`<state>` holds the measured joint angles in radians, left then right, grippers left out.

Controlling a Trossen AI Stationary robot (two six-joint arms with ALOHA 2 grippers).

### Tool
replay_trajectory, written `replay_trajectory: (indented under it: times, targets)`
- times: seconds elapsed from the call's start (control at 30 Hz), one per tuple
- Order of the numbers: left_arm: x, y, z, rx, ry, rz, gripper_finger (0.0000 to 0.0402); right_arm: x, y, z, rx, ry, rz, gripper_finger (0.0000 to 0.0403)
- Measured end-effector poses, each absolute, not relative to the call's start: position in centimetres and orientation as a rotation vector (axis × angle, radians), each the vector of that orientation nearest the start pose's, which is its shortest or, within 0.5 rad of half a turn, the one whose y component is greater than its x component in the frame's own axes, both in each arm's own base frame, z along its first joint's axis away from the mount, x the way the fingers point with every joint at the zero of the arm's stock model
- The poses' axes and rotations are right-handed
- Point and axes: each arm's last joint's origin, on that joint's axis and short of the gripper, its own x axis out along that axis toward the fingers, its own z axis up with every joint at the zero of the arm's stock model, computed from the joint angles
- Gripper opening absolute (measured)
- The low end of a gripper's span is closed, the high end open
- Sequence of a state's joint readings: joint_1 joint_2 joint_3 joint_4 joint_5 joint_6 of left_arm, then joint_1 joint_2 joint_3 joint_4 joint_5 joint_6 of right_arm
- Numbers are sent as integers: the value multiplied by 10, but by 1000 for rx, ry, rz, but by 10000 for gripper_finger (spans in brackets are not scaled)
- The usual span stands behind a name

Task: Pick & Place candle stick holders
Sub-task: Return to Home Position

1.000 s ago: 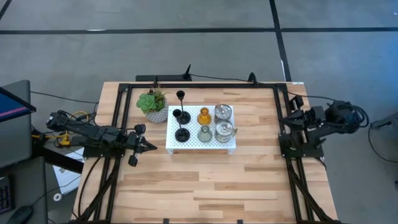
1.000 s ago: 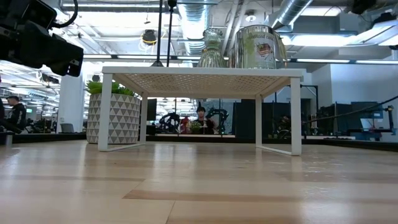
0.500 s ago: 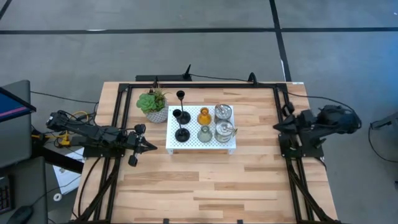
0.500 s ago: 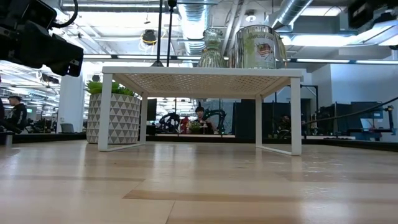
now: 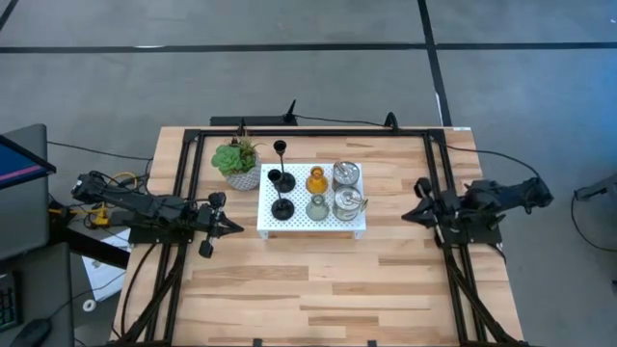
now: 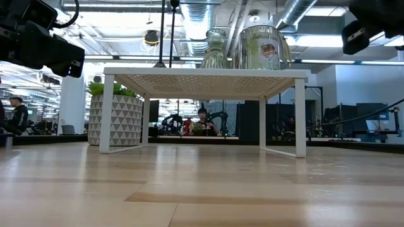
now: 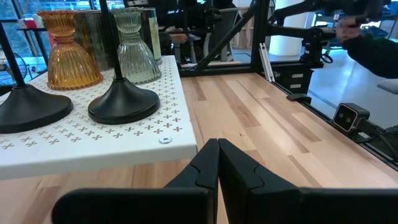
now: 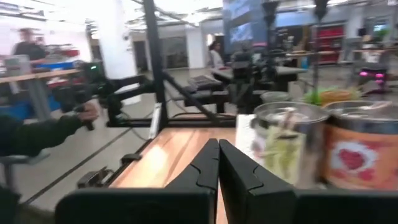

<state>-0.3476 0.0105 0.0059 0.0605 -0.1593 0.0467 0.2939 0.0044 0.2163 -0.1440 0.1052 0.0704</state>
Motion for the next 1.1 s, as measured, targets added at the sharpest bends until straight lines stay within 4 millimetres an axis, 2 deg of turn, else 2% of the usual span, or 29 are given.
replay_trajectory:
  times: [0.2, 0.4, 0.63, 1.1]
  targets:
    - [93, -29, 170, 33, -58, -187, 8, 83, 24, 204, 81, -27, 273, 0]
    - [93, -29, 170, 33, -57, -187, 8, 86, 26, 194, 40, -36, 292, 0]
    - [93, -29, 169, 36, -48, -187, 8, 92, 28, 169, 7, 12, 298, 0]
    - [93, -28, 169, 36, -44, -173, 8, 93, 28, 167, 33, -4, 298, 0]
